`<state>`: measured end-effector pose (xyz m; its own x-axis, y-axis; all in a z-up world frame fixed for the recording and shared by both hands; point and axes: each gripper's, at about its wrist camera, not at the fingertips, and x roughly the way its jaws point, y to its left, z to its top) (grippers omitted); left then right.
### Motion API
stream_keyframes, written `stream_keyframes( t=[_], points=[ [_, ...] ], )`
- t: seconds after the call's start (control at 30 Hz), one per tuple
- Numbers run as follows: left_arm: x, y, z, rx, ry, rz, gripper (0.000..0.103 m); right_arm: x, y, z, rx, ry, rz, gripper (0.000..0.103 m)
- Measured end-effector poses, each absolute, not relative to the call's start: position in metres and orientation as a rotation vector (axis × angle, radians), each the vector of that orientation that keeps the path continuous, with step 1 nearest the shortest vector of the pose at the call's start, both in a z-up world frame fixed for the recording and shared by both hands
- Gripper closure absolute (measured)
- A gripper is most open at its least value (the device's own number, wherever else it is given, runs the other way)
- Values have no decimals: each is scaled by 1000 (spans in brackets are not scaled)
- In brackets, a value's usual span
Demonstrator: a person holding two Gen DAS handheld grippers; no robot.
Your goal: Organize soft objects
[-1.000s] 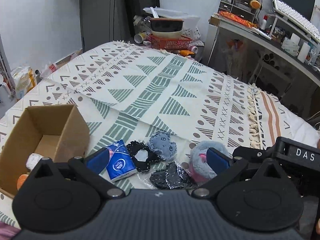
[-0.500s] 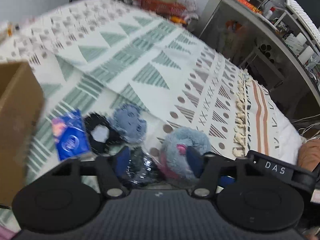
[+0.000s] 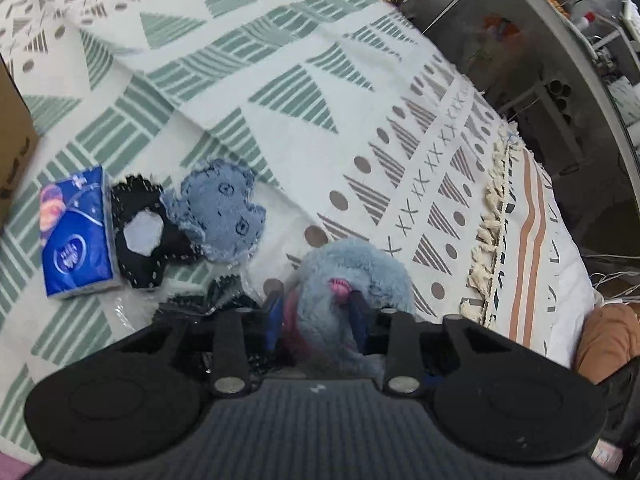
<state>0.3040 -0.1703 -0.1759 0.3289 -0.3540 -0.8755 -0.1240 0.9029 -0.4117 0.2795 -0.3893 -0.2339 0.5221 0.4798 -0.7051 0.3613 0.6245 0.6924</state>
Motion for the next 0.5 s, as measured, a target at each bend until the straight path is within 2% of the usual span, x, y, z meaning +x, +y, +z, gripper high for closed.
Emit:
stream_keyframes(
  t=[0.13, 0.5],
  points=[
    [299, -175, -172, -421, 1216, -161, 85, 274, -393, -231, 953, 1046, 96, 71],
    [276, -155, -137, -446, 1116, -176, 85, 257, -383, -204, 947, 1002, 182, 75]
  ],
)
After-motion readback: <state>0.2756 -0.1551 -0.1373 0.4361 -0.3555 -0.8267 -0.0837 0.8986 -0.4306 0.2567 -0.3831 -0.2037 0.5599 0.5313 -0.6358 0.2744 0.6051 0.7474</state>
